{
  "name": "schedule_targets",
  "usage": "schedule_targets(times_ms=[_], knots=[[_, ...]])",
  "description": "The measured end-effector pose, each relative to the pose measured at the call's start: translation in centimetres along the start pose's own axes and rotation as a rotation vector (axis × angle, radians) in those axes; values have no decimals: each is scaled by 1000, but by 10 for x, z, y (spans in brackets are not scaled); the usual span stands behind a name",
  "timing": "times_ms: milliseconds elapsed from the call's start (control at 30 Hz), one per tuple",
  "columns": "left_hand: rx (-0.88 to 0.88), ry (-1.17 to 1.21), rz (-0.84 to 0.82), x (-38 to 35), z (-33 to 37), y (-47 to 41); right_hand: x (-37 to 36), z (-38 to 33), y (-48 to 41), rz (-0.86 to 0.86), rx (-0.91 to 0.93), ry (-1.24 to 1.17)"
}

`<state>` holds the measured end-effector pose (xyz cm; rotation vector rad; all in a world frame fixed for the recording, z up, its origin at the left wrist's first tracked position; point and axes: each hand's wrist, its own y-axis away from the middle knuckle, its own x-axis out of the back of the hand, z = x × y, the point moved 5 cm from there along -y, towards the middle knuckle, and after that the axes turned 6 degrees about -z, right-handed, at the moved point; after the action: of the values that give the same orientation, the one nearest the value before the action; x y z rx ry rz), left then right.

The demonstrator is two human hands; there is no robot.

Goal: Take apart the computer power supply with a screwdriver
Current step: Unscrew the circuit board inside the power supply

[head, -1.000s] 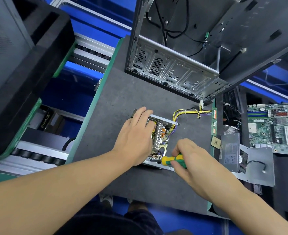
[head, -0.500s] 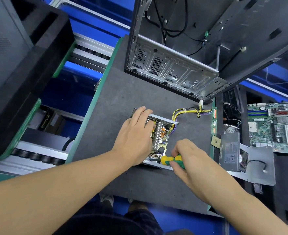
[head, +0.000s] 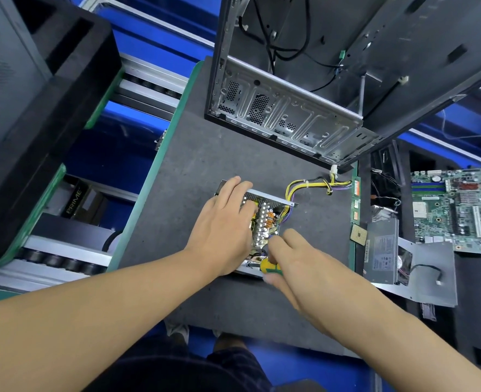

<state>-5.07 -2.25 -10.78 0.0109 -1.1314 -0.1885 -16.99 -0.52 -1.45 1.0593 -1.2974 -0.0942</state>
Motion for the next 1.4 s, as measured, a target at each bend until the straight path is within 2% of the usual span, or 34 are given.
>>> schedule_targets(times_ms=[133,333,433,567,700,800,867,1000,1133,1233,1300,1400], knots=[[-20,11,10,2,1,2,11,0,2,79,-36,55],[-3,-12,-12,0,0,1,16,-2,1,-38,123,-122],[-12,5,1,1,1,1,15,2,2,-62,68,-170],[-17,26,1,2,-1,0,18,2,4,111,-105,-11],[-11,31,13,1,-1,1,15,3,-2,82,-19,-108],[-5,28,12,1,-1,1,17,8,-4,-9,63,-195],[-2,29,9,1,-1,1,16,8,-3,-29,30,-214],[17,55,15,3,-1,2,21,7,0,103,-144,-52],[30,66,39,9,-2,1,23,5,-1,126,-60,-73],[-10,58,49,15,-8,0,19,8,-3,-25,21,-213],[-48,26,43,17,-12,-1,18,9,-2,-10,-7,-231],[-65,38,47,15,-13,-1,20,11,-3,106,-126,-110]])
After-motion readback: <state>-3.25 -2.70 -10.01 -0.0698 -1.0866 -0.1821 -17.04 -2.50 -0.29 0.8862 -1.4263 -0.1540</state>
